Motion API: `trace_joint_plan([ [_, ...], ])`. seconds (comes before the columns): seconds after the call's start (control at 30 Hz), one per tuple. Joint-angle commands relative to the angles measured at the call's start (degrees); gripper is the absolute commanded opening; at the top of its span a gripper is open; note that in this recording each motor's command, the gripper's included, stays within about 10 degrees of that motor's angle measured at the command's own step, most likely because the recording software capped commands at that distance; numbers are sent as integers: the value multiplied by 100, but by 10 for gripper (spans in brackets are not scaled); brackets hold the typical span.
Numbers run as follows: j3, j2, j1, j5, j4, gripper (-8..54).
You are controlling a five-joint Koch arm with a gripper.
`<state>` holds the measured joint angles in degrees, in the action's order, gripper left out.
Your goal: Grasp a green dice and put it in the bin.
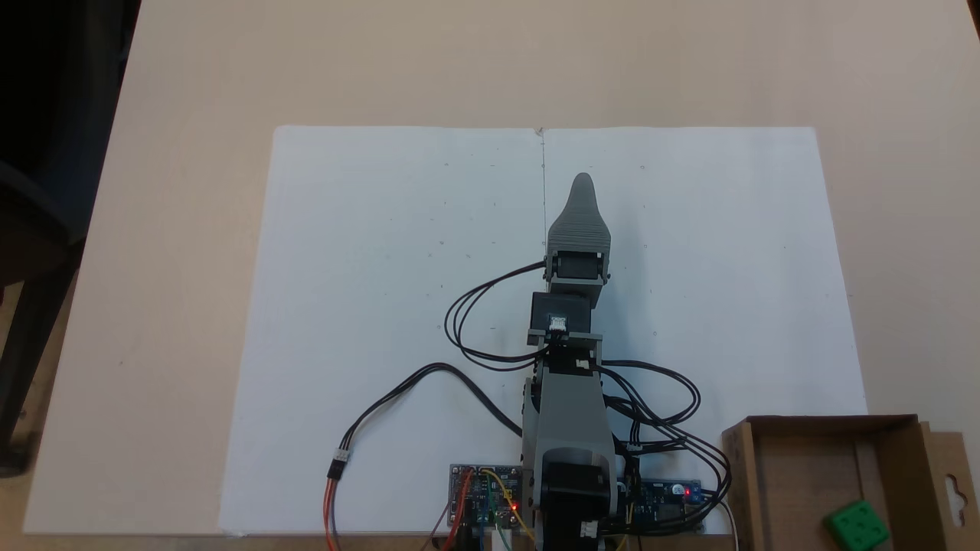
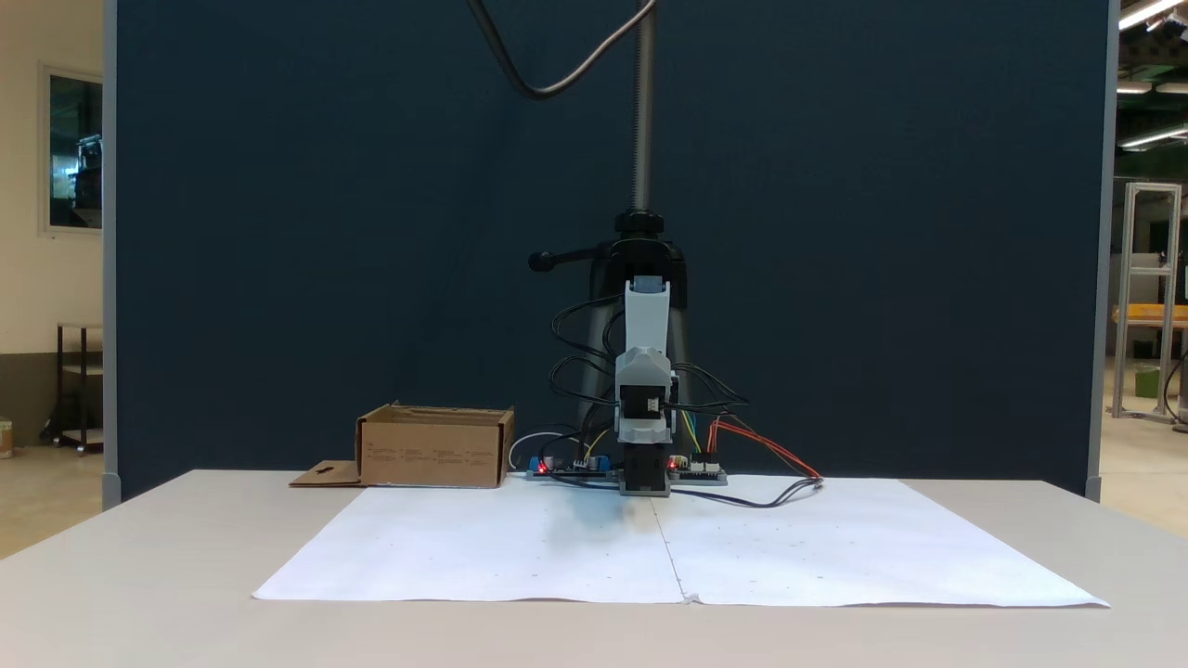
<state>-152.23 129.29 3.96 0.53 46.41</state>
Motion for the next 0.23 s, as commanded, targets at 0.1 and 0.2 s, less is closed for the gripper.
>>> trace_joint_plan([
  [0.1,-1000,633,26,-149,1000,446],
  [0.2,-1000,633,53,-141,1000,446],
])
